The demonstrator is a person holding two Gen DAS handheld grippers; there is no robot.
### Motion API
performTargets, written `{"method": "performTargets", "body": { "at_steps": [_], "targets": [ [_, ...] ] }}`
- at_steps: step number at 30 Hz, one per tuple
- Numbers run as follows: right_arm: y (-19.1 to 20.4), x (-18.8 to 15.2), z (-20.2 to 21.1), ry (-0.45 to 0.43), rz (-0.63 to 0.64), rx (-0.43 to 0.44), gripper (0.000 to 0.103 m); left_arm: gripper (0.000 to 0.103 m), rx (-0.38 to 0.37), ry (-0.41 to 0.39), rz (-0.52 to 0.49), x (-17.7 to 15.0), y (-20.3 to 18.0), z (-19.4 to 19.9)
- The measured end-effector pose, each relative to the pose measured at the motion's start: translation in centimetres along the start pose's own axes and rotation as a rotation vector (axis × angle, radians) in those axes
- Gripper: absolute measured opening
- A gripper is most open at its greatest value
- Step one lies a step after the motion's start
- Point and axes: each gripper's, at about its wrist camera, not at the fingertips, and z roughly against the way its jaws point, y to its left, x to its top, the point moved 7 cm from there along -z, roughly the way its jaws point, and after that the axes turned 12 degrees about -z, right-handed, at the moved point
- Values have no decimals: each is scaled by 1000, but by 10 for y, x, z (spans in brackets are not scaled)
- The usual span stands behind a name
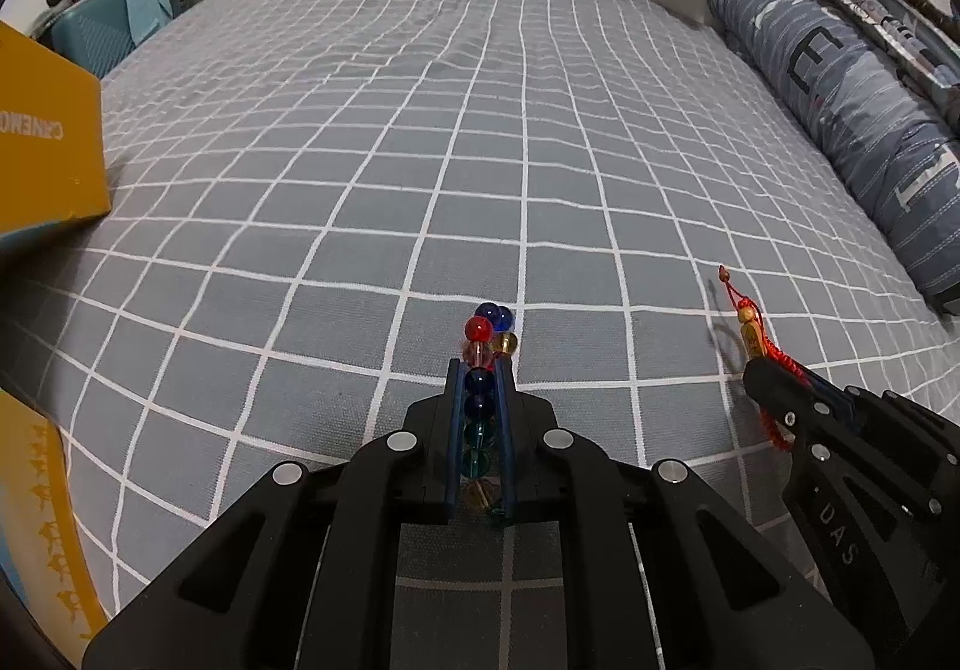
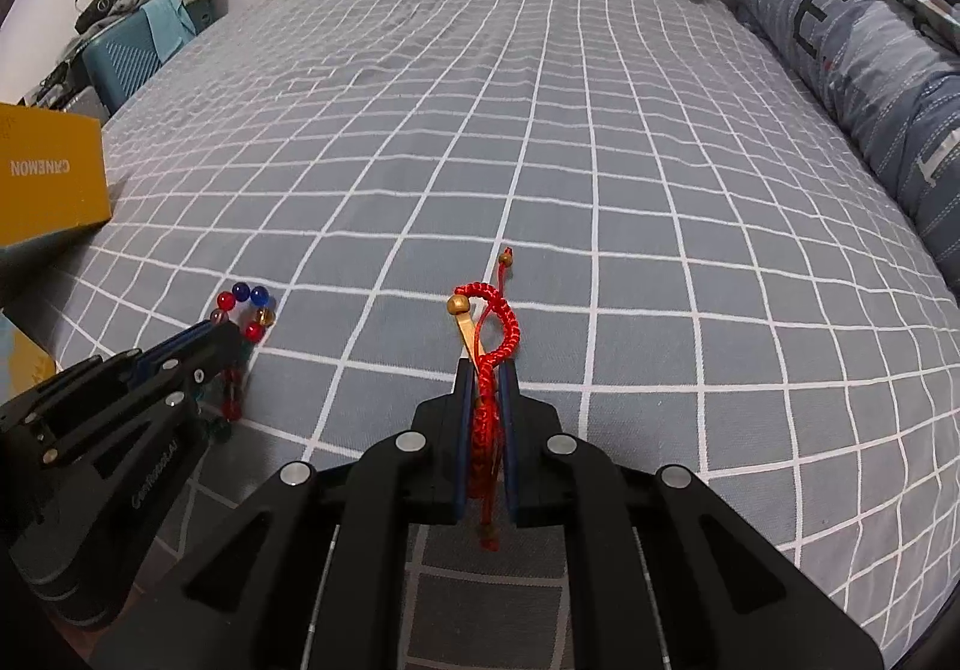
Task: Organize jewelry
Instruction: 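Lift both held bracelets and carry them over the white box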
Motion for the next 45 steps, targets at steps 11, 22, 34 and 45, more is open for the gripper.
{"method": "performTargets", "body": {
  "at_steps": [11, 22, 34, 45],
  "targets": [
    [0, 11, 16, -100, -17, 13, 7, 9, 12, -72, -14, 6, -1, 16],
    [1, 19, 27, -176, -5, 14, 7, 9, 12, -149, -13, 18, -3, 31],
    [3, 31, 61, -230, -11, -7, 7, 9, 61, -179, 21, 29, 12, 71],
    [26, 25, 130, -252, 8, 3, 7, 9, 82, -189, 12, 19, 18, 136]
  ]
}}
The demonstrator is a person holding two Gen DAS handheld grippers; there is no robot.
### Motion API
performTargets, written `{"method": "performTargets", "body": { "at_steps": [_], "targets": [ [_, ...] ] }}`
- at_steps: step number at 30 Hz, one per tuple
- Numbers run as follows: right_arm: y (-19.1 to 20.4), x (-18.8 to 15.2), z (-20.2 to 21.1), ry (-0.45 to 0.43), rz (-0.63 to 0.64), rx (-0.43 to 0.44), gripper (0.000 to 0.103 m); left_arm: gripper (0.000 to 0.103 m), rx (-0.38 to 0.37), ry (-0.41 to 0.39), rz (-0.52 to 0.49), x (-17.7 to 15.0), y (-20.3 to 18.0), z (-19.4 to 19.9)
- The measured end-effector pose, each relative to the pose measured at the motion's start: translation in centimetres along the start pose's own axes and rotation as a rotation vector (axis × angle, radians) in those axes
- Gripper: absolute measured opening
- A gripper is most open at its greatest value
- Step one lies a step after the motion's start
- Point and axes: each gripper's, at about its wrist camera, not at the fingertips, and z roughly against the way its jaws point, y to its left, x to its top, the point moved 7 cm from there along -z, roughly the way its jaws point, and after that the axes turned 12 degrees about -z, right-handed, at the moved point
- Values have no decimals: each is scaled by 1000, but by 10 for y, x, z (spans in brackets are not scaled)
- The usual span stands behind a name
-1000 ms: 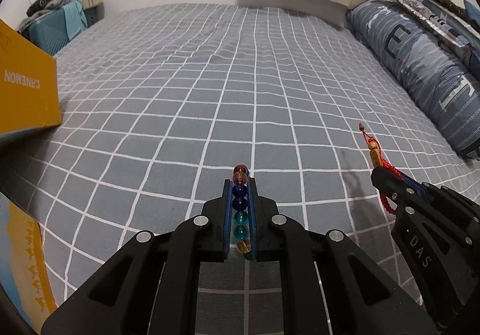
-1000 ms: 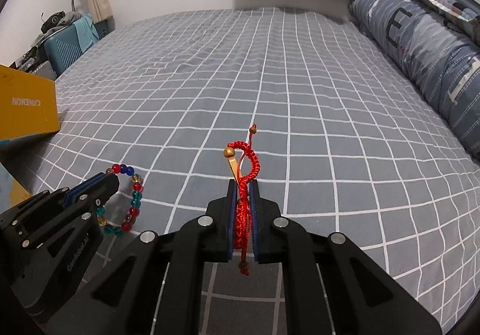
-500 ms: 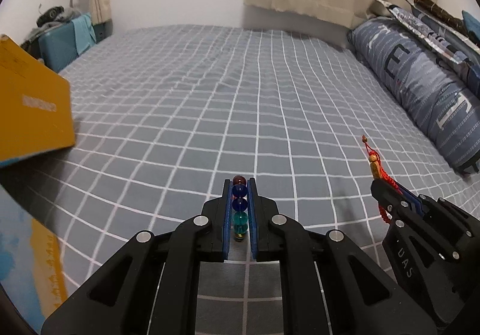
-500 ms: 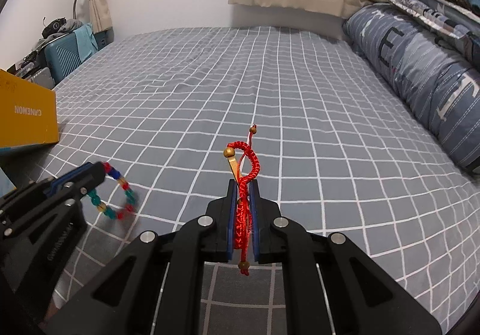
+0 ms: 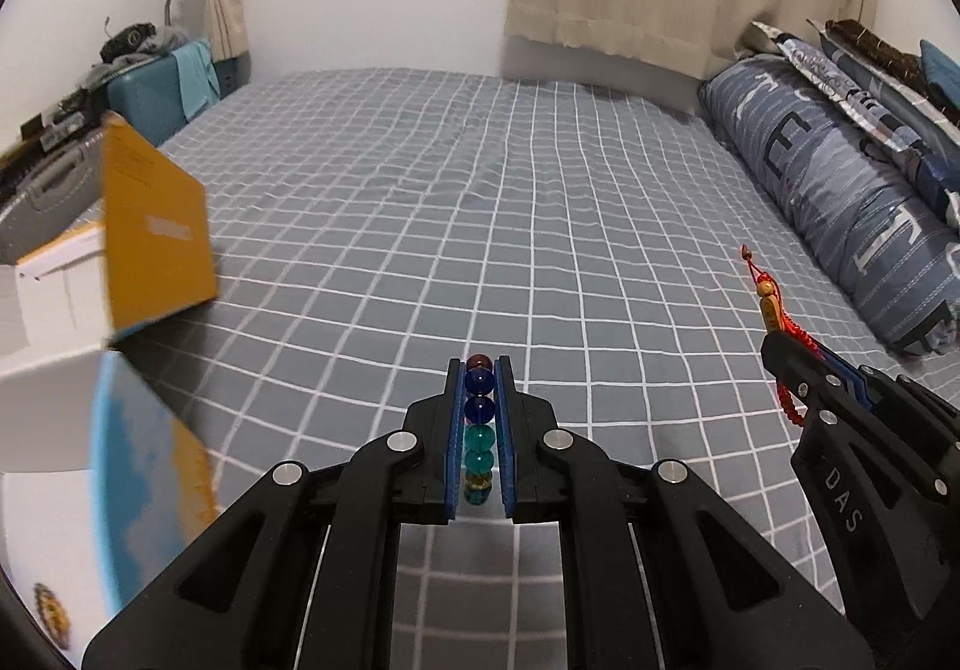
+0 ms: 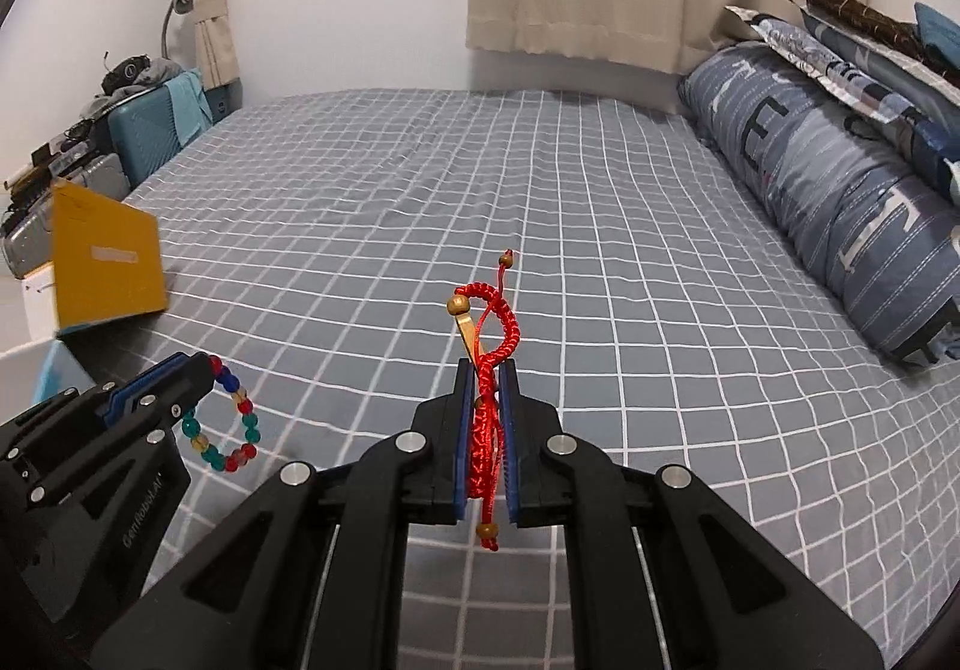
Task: Organize jewelry
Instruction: 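Lift both held bracelets and carry them over the white box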
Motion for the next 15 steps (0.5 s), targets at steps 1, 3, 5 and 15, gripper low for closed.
{"method": "performTargets", "body": {
  "at_steps": [1, 3, 5, 15],
  "targets": [
    [4, 1, 10, -3, 2, 6, 7, 9, 6, -6, 0, 1, 4, 9],
    [9, 2, 21, -8, 3, 10, 7, 9, 16, -11, 2, 2, 11, 24],
    [18, 4, 37, -12, 5, 20, 7, 9, 23, -16, 8, 3, 20, 40],
    [75, 0, 97, -22, 42, 84, 7, 9, 88, -36, 44, -9, 71, 110]
  ]
}}
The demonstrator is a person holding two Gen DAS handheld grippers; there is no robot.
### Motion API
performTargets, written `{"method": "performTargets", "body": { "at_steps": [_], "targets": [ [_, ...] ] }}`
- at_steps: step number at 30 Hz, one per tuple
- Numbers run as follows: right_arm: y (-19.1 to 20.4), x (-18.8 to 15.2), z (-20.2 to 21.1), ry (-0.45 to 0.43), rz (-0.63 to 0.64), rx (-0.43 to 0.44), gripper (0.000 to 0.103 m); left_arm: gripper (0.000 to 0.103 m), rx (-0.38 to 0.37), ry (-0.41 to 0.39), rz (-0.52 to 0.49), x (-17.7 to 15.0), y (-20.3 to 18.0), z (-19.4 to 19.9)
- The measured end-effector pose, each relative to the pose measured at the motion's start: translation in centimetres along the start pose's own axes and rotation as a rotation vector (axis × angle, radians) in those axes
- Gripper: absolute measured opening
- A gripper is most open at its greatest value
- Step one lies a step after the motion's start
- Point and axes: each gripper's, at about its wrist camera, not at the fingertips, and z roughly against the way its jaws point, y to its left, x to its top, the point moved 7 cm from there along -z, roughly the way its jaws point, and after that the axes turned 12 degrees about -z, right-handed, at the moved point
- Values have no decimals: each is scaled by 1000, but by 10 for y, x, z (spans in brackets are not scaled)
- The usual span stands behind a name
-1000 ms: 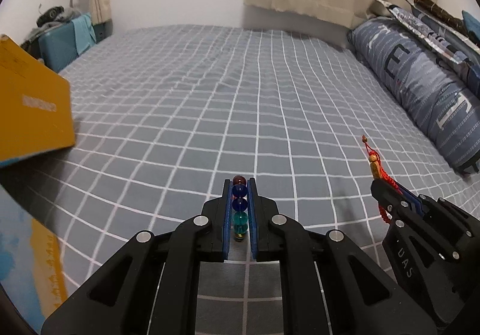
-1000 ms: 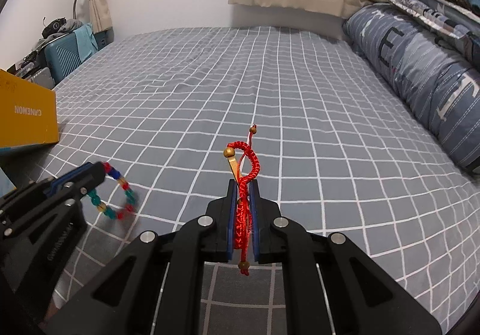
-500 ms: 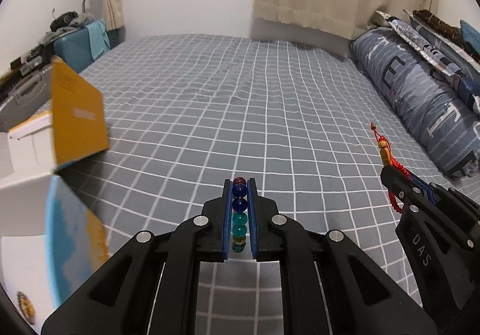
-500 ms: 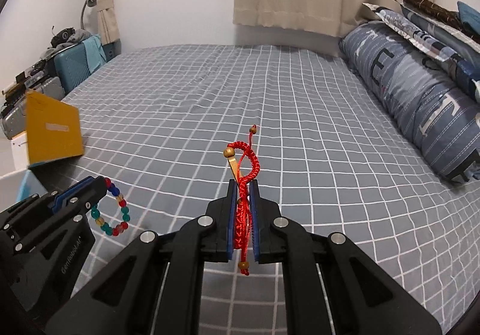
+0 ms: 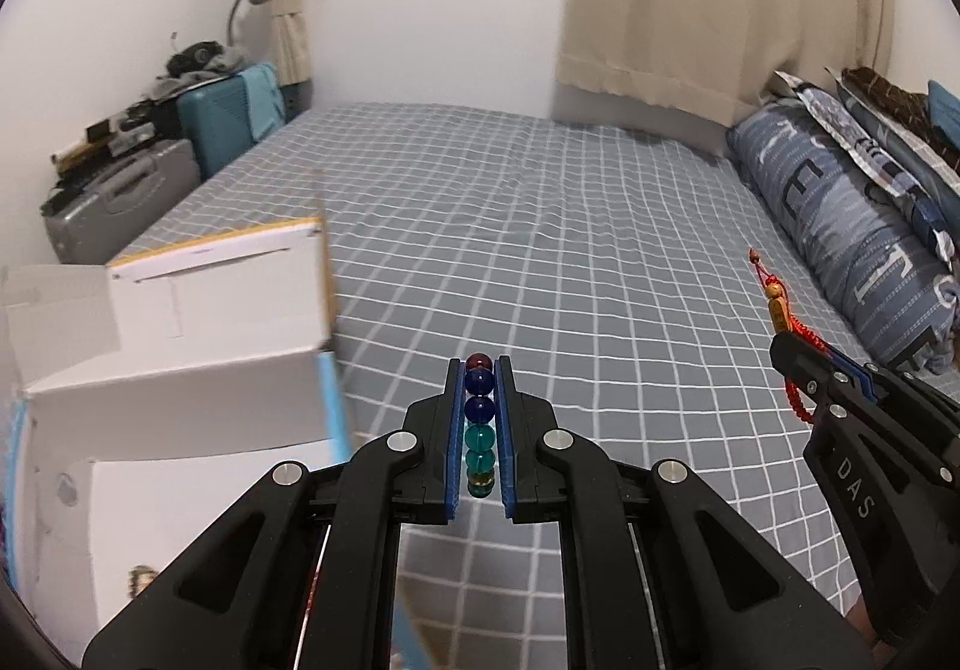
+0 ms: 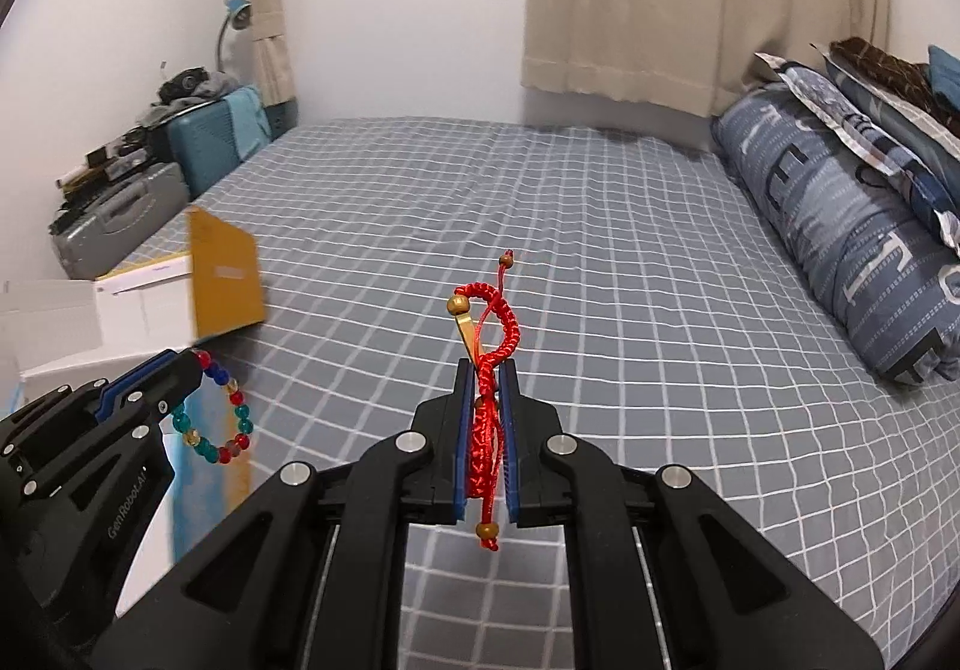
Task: Organize jewelry
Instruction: 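Lift both held bracelets and carry them over the white box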
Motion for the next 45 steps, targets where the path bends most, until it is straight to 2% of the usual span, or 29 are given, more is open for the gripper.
{"method": "performTargets", "body": {
  "at_steps": [12, 21, 26, 33, 45],
  "targets": [
    [92, -22, 27, 2, 106, 99, 7, 9, 103, 18, 61, -31, 80, 39],
    [158, -61, 18, 72, 174, 166, 7, 9, 163, 69, 130, -73, 141, 48],
    [194, -88, 11, 114, 223, 192, 7, 9, 183, 91, 156, -93, 162, 50],
    [224, -123, -5, 186, 259, 208, 8, 9, 201, 126, 173, -119, 182, 48],
    [235, -159, -38, 328, 272, 170, 8, 9, 237, 220, 208, -162, 216, 27]
  ]
}}
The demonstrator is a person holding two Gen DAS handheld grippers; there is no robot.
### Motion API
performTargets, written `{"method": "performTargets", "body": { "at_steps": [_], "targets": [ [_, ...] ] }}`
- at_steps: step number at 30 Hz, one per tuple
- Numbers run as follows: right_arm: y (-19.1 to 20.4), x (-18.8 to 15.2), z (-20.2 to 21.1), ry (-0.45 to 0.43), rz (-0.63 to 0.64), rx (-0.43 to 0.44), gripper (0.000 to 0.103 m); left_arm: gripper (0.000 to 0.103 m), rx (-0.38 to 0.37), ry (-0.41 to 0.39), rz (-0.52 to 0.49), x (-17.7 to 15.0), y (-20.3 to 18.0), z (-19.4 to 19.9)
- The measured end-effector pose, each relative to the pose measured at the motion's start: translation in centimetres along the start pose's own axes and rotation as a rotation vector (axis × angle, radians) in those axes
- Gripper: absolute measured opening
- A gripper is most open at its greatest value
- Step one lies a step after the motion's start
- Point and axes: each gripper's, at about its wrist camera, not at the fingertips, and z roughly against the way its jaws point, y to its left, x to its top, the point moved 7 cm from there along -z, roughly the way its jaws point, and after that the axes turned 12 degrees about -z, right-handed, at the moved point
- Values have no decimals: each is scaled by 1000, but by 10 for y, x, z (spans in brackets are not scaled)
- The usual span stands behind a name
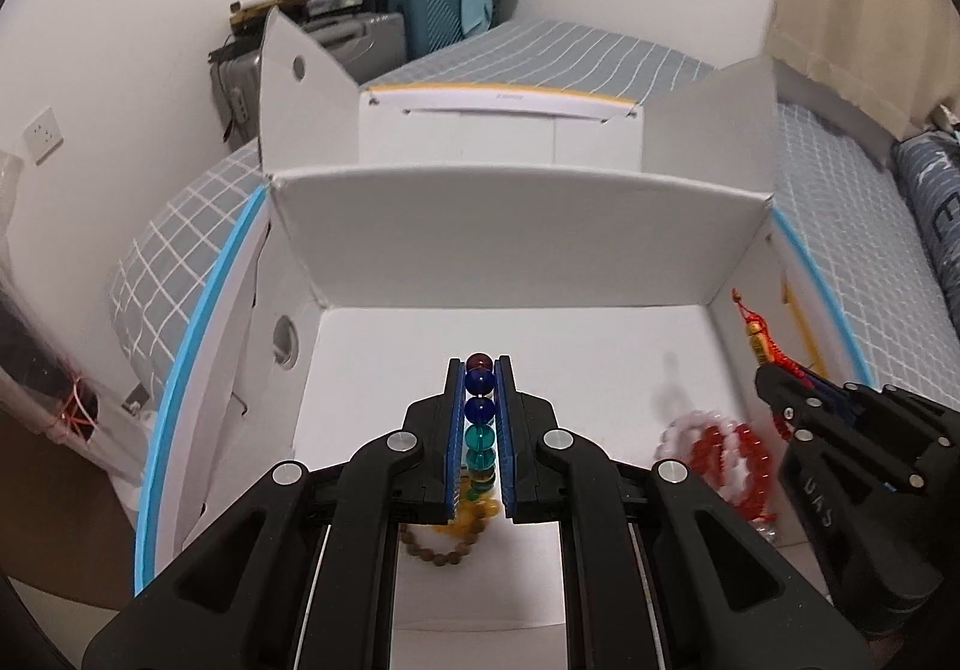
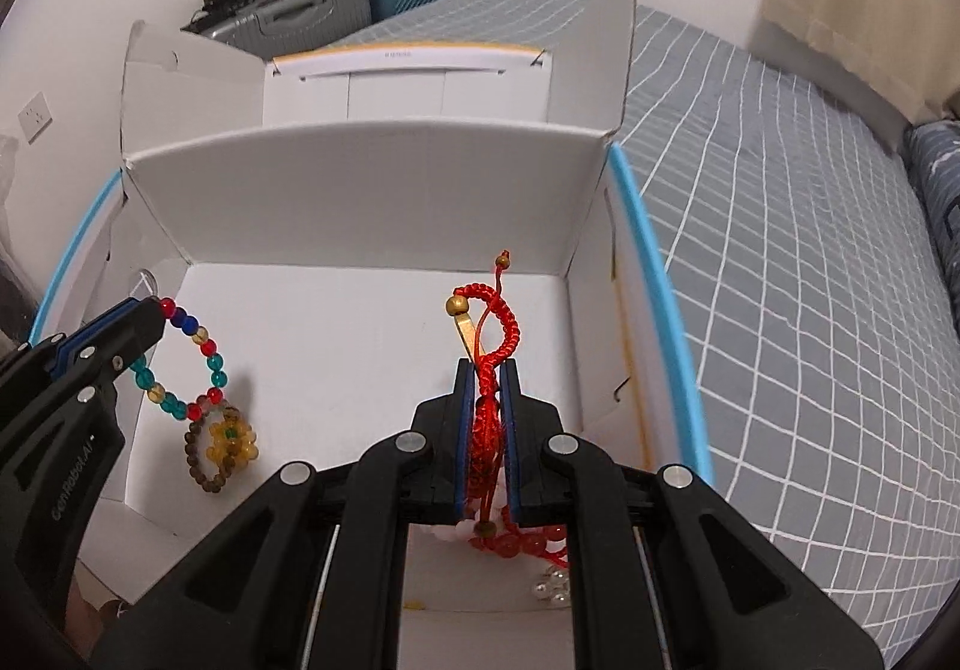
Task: Organize jewelry
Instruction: 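Lift both held bracelets and carry them over the white box, then open both tools to drop the bracelets into the box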
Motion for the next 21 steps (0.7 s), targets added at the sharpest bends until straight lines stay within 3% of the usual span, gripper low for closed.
{"method": "performTargets", "body": {
  "at_steps": [13, 14, 18, 19, 21],
  "targets": [
    [0, -1, -10, 25, -17, 7, 11, 11, -4, 19, 8, -4, 2, -7],
    [1, -1, -9, 24, -16, 7, 15, 11, -1, 17, 12, -4, 3, -6],
    [2, -1, -2, -1, -18, 31, 45, 16, 1, 13, 10, -3, 4, -5],
    [2, 0, 1, -12, -18, 35, 47, 18, 1, 12, 10, -3, 4, -5],
    [1, 0, 6, -27, -22, 45, 60, 31, -2, 5, 16, -2, 4, -2]
  ]
}}
